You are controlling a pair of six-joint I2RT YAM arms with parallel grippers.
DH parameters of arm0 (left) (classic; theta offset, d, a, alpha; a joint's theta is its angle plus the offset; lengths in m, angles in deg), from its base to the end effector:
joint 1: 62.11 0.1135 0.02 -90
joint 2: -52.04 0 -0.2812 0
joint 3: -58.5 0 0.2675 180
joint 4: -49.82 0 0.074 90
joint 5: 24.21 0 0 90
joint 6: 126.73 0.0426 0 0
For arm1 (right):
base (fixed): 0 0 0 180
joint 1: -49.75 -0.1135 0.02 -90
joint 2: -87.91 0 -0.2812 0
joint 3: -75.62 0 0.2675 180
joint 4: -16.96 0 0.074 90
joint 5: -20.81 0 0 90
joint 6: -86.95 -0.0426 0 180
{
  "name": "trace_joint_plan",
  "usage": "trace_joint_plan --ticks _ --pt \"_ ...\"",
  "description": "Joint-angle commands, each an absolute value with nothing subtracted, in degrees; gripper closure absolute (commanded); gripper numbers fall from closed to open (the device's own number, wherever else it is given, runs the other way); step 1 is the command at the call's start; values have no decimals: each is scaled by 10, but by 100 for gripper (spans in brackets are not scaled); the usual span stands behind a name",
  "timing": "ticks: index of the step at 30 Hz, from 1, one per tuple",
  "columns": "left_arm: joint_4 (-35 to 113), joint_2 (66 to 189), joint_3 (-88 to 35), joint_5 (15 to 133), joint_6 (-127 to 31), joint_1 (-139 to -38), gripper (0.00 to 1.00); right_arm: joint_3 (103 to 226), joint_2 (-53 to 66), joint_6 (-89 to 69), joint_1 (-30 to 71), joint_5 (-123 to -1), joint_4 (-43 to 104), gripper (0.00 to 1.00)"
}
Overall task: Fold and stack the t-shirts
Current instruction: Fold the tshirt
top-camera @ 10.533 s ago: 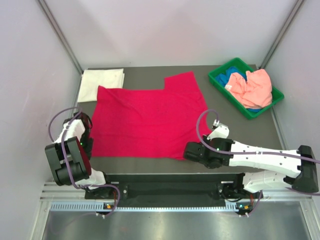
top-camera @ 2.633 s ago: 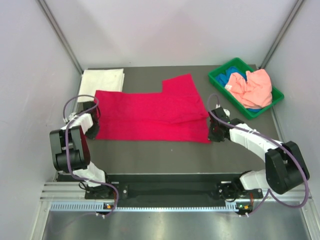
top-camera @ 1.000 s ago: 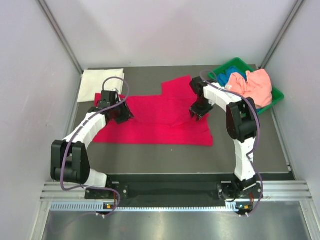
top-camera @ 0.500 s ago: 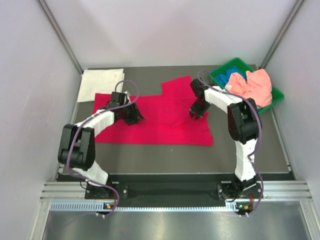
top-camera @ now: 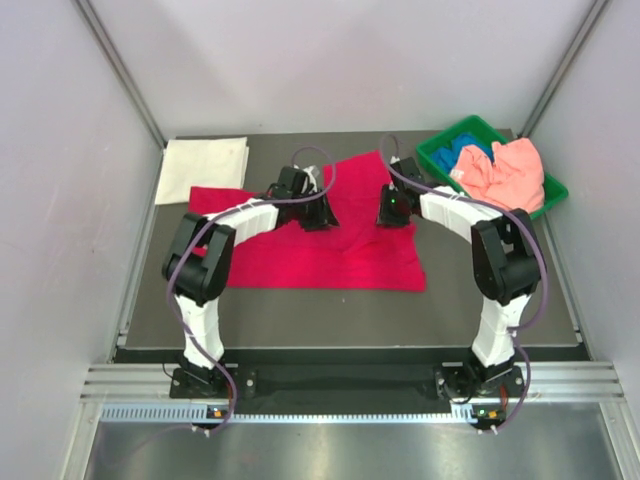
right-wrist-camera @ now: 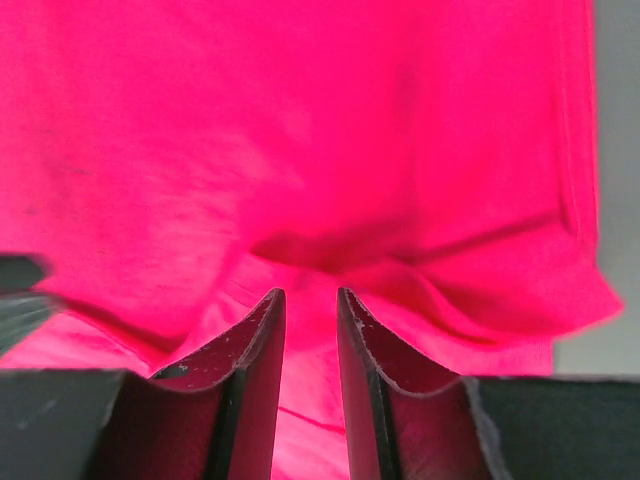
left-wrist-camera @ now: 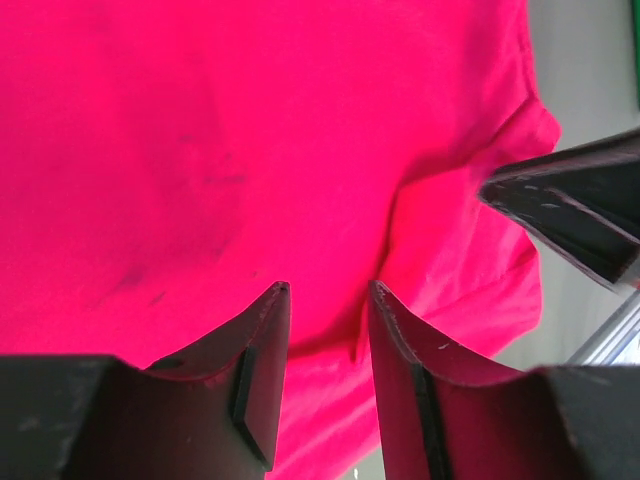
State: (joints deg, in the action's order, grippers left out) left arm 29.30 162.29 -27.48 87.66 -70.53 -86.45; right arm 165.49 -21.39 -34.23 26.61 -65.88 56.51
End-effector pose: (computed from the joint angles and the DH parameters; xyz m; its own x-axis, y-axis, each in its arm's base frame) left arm 0.3960 -0.1965 0.1874 -0.8802 -0.1685 -0.4438 0.1609 0.7736 -0.6129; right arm 0.3901 0.1694 0.1900 -0.8915 0.1811 -0.4153 0.0489 0.9498 0.3091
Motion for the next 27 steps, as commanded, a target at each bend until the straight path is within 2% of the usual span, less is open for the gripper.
trace_joint_plan --ticks 1,8,11,15,18,27 --pt "328 1659 -315 886 -723 -887 58 1655 -178 -256 263 -633 493 72" --pt "340 1714 -345 894 -740 -915 59 1651 -176 -237 264 -644 487 72" --pt "342 1721 -350 899 -739 -922 58 1654 -167 -283 272 -686 528 71" --pt "357 1720 -349 912 -742 -931 58 1665 -162 -443 321 -785 644 70" --pt "362 1717 -348 915 -744 -933 58 1658 -159 -502 344 -788 670 70" --pt "362 1725 -359 916 -743 -947 60 1652 -175 -537 371 -801 653 68"
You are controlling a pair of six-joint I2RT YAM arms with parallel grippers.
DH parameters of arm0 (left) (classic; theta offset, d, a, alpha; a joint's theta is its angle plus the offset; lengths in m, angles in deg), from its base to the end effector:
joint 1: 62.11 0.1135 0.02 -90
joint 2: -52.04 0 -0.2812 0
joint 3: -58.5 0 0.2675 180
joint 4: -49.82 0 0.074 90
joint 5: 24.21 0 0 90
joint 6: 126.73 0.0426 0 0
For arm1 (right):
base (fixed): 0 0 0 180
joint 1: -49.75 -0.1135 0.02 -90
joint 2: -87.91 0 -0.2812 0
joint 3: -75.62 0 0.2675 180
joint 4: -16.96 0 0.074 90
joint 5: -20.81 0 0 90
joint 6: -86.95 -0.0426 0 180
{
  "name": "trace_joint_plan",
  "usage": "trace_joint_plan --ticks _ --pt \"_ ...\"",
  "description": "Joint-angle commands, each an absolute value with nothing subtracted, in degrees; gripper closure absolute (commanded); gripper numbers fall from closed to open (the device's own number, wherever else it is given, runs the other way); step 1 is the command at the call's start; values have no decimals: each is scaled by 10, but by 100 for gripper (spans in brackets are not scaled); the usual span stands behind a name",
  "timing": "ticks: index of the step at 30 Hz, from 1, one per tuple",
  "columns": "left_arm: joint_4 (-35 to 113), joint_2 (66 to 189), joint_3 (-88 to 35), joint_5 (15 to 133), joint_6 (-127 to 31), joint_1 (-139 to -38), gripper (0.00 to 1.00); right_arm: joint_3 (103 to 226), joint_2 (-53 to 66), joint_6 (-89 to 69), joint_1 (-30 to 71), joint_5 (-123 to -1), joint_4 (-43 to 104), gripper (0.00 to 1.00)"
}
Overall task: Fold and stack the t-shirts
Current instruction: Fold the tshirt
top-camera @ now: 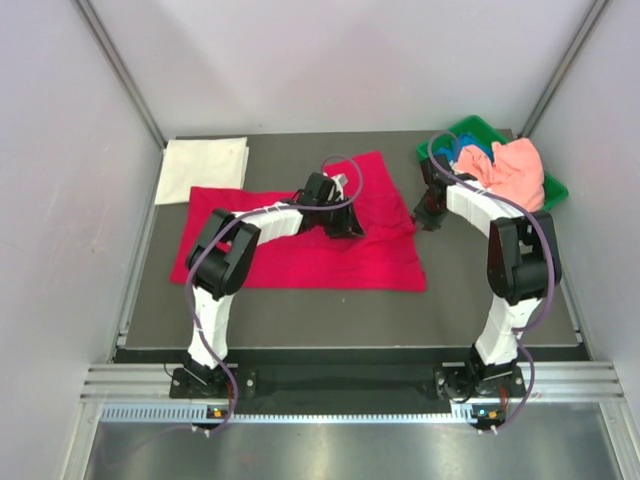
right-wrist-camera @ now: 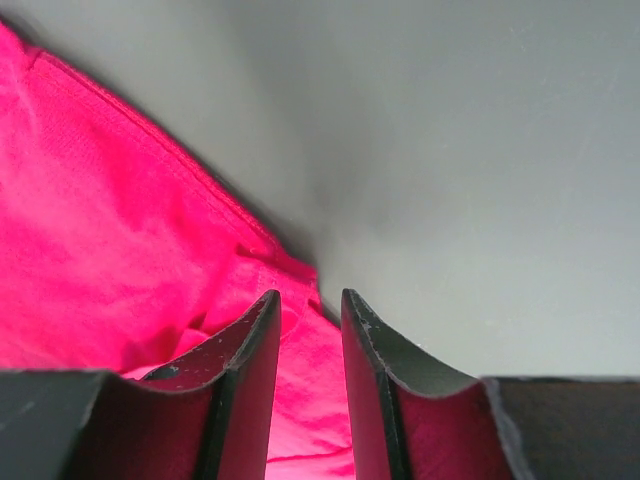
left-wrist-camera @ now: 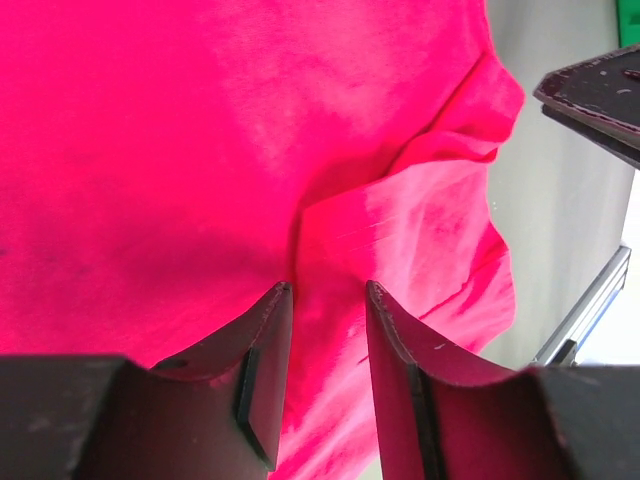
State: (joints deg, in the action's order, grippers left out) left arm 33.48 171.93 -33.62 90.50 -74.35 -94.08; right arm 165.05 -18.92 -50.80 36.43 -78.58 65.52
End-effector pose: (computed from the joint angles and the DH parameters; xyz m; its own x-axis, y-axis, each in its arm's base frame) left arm 0.3959 -0.2681 0.1542 -0.9167 -0.0815 -0.3911 0.2222 0.7095 -0.6687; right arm 0.3947 0.0863 0.1967 -0.7179 0.5805 -0.3842 0.5485 0.8116 0.2014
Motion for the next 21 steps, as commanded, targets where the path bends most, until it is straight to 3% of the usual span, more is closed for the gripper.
trace_joint_plan --ticks 1,8,16,21 --pt "362 1725 -358 916 -743 -948 60 1654 -177 -538 374 -801 650 68" --pt "358 1724 -363 908 -743 -956 71 1649 -193 -537 377 -774 624 68" --pt "340 1724 -377 896 -739 -960 99 1645 -207 -552 376 -767 627 69" --pt "321 1712 -380 863 -726 -967 100 1653 -220 -556 375 -767 625 73"
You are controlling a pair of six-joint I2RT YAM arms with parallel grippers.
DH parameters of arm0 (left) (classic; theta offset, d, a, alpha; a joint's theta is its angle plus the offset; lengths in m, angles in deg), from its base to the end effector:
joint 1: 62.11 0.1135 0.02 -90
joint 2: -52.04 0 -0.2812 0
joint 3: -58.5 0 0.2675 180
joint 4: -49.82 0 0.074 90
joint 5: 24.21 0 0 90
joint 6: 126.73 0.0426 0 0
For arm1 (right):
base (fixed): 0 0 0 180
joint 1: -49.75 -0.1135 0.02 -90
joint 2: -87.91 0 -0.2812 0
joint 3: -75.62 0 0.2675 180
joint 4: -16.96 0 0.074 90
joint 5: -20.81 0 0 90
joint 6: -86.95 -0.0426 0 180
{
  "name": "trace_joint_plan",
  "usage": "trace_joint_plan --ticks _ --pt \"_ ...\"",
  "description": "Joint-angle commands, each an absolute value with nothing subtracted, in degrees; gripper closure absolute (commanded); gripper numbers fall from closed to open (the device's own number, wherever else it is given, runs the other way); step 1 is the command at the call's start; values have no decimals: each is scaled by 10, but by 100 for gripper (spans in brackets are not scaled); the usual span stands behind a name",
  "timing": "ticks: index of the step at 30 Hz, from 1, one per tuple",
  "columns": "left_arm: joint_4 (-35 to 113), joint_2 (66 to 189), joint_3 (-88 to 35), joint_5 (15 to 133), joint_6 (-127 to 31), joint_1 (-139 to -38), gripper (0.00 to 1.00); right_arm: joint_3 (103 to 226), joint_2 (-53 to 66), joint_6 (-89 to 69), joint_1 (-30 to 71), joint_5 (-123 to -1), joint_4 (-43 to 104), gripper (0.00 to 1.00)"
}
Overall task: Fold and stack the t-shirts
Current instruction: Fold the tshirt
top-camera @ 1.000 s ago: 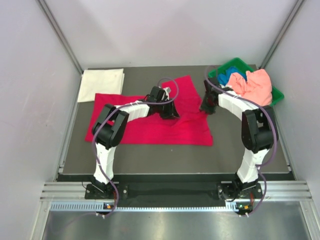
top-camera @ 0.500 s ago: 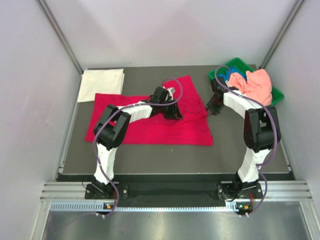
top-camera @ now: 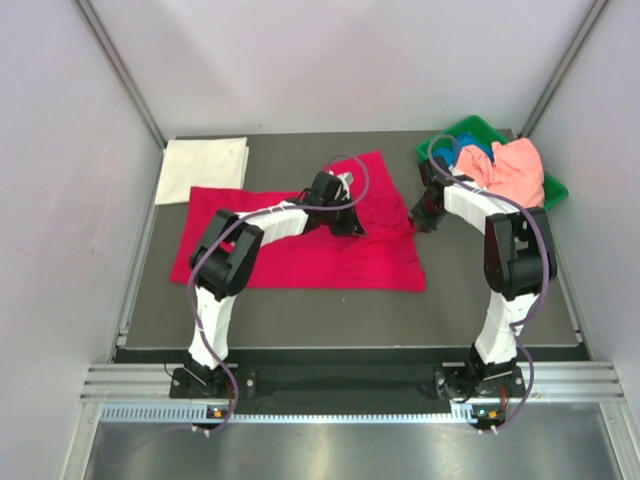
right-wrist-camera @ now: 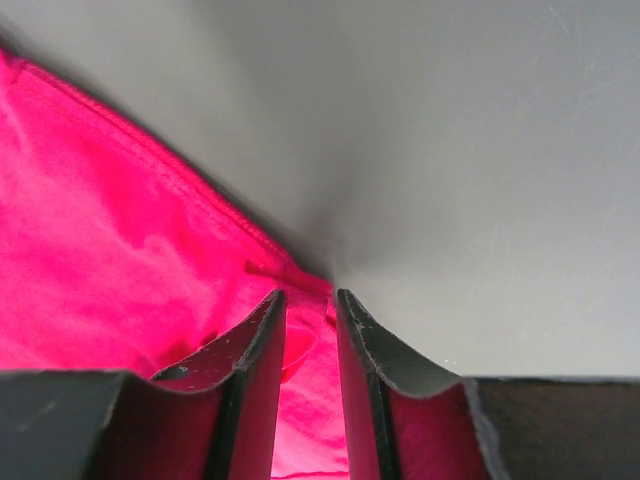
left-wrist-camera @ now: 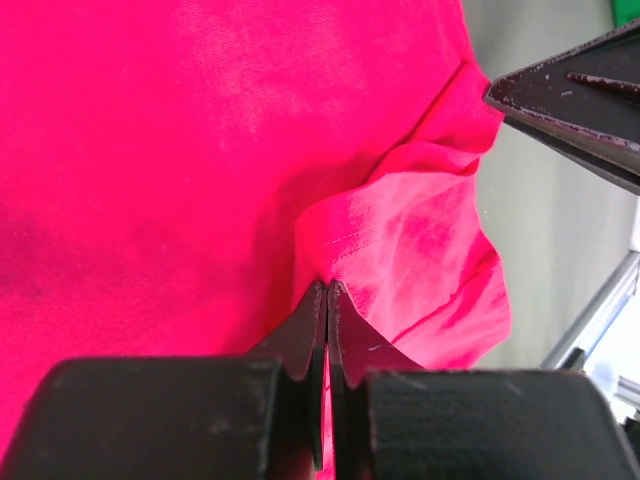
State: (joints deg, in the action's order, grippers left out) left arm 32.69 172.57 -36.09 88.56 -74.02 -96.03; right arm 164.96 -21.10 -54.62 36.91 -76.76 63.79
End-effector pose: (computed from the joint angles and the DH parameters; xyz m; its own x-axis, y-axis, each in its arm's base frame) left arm 0.3942 -0.2850 0.1613 -0.9047 -0.0648 -0.4211 0.2527 0.7141 -0.6529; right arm 0.4008 0.0856 0.1827 -0.6882 0.6396 -0.3425 0.5953 0.7676 0.2373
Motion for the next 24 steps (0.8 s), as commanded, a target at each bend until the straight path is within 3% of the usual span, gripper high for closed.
trace_joint_plan --ticks 1,2,5,15,24 --pt "318 1711 -380 851 -726 -967 100 1654 -223 -556 376 -761 625 74" --pt "310 1710 -380 844 -726 -968 100 1656 -228 -556 376 -758 623 76" --pt "297 1699 -381 813 -728 -972 100 1651 -228 -557 375 -738 603 99" --pt "228 1656 -373 614 -774 -1002 100 1640 -203 -524 360 -703 506 100" --pt "188 1674 -395 572 -798 -1024 100 1651 -212 -523 358 -714 522 100"
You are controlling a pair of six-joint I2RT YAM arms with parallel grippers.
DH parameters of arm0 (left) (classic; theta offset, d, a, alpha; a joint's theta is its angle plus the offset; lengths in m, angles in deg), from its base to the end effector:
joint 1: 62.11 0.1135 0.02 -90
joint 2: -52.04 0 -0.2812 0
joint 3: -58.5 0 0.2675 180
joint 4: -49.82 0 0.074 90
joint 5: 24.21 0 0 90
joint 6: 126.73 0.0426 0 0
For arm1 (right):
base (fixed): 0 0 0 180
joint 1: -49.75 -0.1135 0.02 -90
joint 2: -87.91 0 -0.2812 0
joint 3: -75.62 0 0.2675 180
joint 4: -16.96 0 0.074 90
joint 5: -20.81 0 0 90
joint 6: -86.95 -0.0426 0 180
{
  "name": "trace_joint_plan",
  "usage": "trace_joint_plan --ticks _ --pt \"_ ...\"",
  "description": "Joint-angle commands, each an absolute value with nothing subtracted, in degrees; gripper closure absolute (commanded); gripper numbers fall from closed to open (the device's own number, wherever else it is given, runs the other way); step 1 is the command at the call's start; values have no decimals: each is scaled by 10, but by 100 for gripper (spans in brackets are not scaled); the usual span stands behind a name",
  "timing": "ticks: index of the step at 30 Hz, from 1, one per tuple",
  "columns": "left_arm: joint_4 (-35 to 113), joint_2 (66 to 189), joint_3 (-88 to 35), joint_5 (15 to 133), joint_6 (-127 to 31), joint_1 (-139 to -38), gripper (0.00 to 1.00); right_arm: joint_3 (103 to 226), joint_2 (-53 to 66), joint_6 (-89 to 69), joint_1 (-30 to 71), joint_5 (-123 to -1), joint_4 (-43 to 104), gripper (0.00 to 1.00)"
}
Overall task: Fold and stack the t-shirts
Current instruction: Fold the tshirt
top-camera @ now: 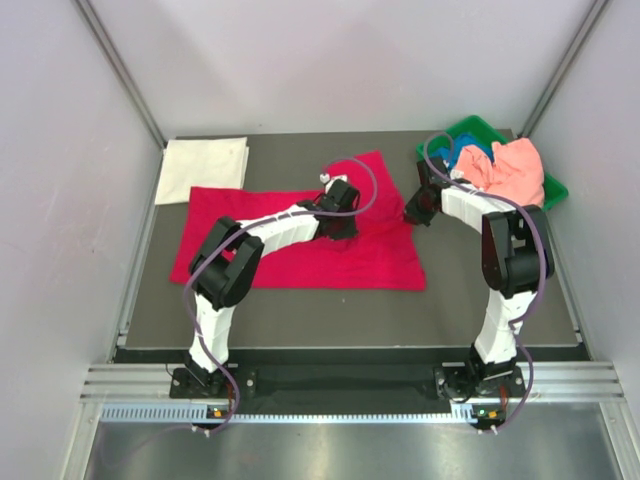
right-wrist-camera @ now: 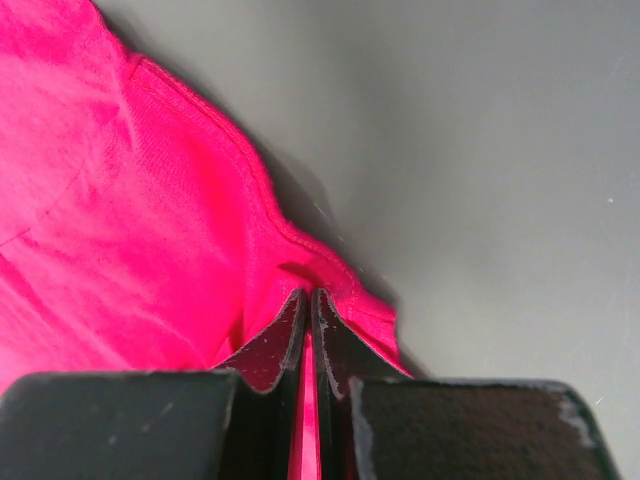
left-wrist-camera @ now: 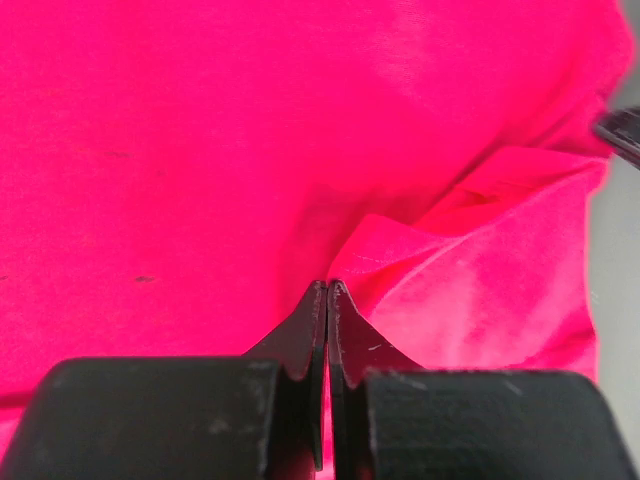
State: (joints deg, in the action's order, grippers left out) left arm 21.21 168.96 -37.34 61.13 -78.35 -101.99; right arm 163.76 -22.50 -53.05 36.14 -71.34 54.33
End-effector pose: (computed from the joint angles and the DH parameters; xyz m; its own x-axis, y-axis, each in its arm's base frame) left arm 0.3646 -0.3001 0.1792 -0.8351 -0.1649 -0.5248 0.0589 0.9217 -0.3834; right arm 0.4130 0.0983 0.1751 -0.7051 0.6169 -0.3497 0.5031 0.7827 0.3664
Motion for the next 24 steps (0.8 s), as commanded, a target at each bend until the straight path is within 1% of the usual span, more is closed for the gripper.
trace_joint_plan --ticks 1,5,8,15,18,19,23,24 --pt "176 1673 -397 540 -804 -1025 100 1651 -212 -520 358 -697 510 100" --pt "146 1665 -401 481 -848 -1029 100 1624 -211 -505 355 -640 402 100" --pt "115 1669 -411 441 -877 -1033 100 1625 -222 -493 350 -606 357 100" --pt "64 1702 -454 415 -908 -1038 99 1637 -249 -481 346 -612 356 100" --pt "64 1701 -455 417 -910 -1038 91 1632 -246 -478 345 -623 358 100" --pt "64 1699 -453 420 -910 -1038 81 1631 -245 -476 346 -629 360 100" --pt "60 1667 -442 417 -905 -1040 75 1640 -249 -463 345 -632 371 95" --pt "55 1658 -439 410 -905 -1040 73 1643 -249 -452 346 -632 373 91"
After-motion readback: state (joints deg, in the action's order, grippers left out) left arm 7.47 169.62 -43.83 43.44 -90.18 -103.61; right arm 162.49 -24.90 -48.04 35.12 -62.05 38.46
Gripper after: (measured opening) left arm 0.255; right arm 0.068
